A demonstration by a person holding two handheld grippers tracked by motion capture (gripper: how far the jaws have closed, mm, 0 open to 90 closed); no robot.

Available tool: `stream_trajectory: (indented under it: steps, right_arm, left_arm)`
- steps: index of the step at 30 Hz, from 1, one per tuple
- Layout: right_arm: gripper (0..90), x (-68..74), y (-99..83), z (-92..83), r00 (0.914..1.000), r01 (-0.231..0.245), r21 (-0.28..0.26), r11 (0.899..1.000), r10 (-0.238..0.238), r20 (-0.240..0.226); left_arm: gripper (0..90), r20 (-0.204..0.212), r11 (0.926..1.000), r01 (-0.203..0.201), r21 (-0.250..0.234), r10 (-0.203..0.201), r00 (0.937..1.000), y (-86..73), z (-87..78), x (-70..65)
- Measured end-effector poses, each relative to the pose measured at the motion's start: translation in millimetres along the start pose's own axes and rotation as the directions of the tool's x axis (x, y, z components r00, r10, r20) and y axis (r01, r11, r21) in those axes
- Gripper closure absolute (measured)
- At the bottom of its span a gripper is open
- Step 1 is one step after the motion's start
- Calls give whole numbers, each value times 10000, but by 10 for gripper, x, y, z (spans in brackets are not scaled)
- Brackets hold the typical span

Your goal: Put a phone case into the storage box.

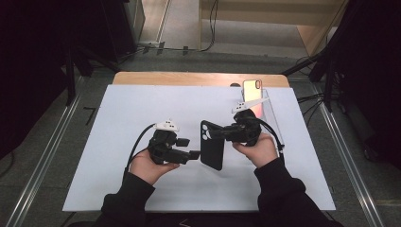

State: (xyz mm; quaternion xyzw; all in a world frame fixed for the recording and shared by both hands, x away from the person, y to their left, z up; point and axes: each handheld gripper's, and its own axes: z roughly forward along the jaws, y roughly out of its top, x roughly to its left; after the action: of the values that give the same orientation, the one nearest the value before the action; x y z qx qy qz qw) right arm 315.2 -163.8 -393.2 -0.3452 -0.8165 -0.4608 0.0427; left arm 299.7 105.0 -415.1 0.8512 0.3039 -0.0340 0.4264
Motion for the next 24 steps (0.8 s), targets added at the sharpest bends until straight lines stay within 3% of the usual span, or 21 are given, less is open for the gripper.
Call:
stream_trajectory:
  steps: [8, 11, 13, 22, 24]
  right_arm:
    - [825, 36, -14, -48, 9962, 737, 144, 9972, -730, -476]
    - [825, 48, -18, -61, 9907, 1128, 43, 9936, -1121, -769]
    - [825, 52, -21, -67, 9873, 1283, -18, 9917, -1279, -941]
    - [825, 20, -32, -77, 9760, 1489, 189, 9887, -1439, -1638]
    - [825, 12, -32, -82, 9733, 1616, 132, 9868, -1571, -1672]
  left_arm:
    - [315, 593, 9978, -640, -190, 650, 9961, 107, -61, -1]
    - [318, 733, 9940, -1010, -408, 1038, 9919, 161, -97, 2]
    - [342, 901, 9932, -1045, -508, 1088, 9900, 192, -116, 16]
    - [342, 1326, 9891, -1393, -481, 1445, 9806, 327, -140, 80]
    - [365, 1537, 9868, -1528, -538, 1593, 9752, 344, -124, 89]
